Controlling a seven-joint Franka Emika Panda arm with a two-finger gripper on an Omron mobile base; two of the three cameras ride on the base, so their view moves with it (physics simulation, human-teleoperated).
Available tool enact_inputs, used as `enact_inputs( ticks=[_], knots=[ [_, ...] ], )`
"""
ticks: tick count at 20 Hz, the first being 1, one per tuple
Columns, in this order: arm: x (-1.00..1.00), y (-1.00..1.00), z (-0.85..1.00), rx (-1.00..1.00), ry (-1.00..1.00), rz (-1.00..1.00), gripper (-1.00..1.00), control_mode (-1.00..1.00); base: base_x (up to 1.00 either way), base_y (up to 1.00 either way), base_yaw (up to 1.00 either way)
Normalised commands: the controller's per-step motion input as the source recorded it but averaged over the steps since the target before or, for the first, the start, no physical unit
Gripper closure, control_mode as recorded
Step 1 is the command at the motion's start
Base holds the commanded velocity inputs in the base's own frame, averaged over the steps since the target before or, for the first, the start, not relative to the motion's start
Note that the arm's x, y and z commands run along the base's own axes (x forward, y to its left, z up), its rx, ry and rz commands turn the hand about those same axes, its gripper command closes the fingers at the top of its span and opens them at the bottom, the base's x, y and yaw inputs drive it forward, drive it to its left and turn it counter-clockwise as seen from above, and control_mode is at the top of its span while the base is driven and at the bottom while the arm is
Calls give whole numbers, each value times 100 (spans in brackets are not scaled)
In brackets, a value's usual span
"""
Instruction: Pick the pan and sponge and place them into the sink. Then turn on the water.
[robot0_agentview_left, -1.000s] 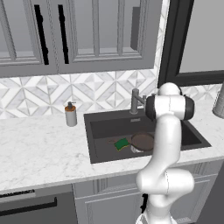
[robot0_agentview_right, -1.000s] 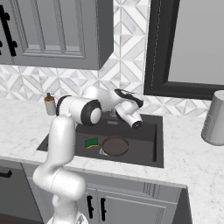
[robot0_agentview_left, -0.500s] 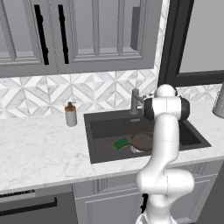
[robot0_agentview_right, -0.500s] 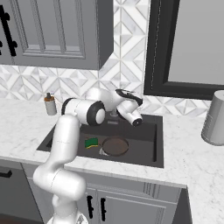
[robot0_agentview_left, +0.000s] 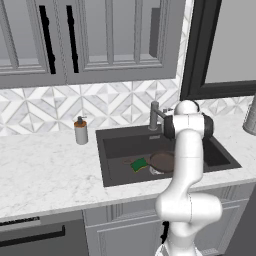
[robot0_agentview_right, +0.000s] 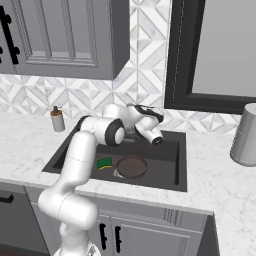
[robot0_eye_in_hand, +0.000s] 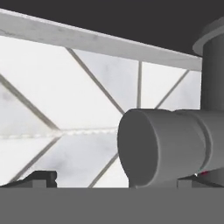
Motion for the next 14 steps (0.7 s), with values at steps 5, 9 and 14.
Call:
enact_inputs(
  ticks=[5, 9, 14],
  knots=[
    [18, -9, 0, 6, 0, -5, -100, -100, 0, 0, 0],
    [1, -36, 0, 11, -1, -20, 100, -100, 0, 0, 0],
    [0, -66, 0, 18, -3, -21, 100, -100, 0, 0, 0]
  ],
)
